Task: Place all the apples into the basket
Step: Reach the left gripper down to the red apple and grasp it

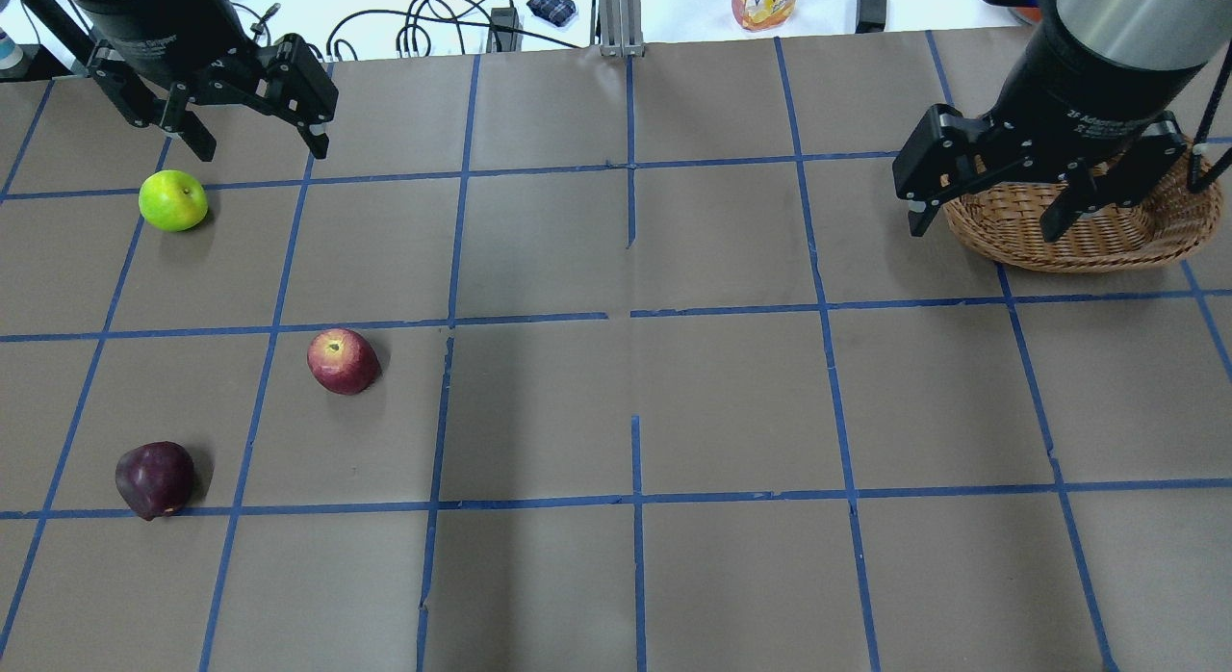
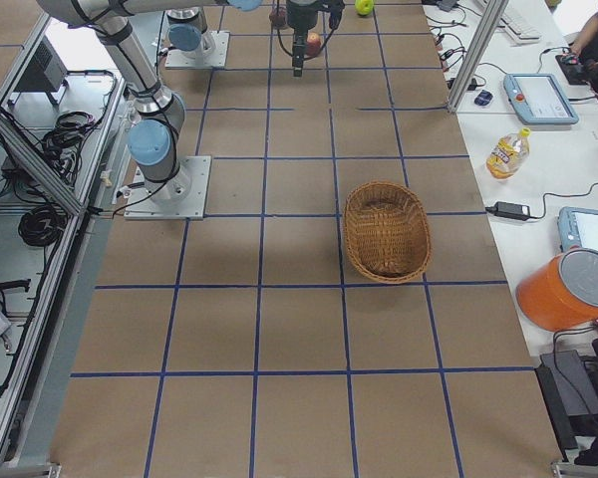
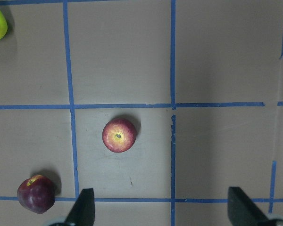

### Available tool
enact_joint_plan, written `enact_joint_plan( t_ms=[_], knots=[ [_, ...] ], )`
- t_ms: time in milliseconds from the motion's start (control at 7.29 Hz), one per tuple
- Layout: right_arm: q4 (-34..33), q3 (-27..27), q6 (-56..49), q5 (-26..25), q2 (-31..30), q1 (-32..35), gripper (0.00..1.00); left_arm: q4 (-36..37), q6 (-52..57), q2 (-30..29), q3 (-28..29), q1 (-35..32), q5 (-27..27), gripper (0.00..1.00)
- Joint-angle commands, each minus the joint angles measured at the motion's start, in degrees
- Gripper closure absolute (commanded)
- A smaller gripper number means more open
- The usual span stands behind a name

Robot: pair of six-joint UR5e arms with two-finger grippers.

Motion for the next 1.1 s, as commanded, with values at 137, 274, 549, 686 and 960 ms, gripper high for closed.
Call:
enact_joint_plan(
  t_ms=[137,274,549,686,960],
  knots=[
    [0.0,0.5,0.0,0.4,-2.3,0.1,0.00,0.1,-0.2,-0.2,-0.1,-0.1,-0.2,0.00],
    [0.1,0.6,0.0,0.5,-2.3,0.1,0.00,0.0,-0.2,-0.3,-0.2,0.1,-0.1,0.00],
    [-0.9,0.5,-0.6,-0.2,-2.2,0.1,0.00,-0.8,0.8,-0.5,-4.1,1.3,0.0,0.00],
    [0.0,0.6,-0.6,-0.4,-2.2,0.1,0.00,5.2,3.1,-3.2,-10.2,5.4,-0.1,0.00],
    [-0.9,0.6,-0.5,-0.3,-2.2,0.0,0.00,19.5,11.2,-8.2,-19.4,9.9,0.2,0.00]
  ],
)
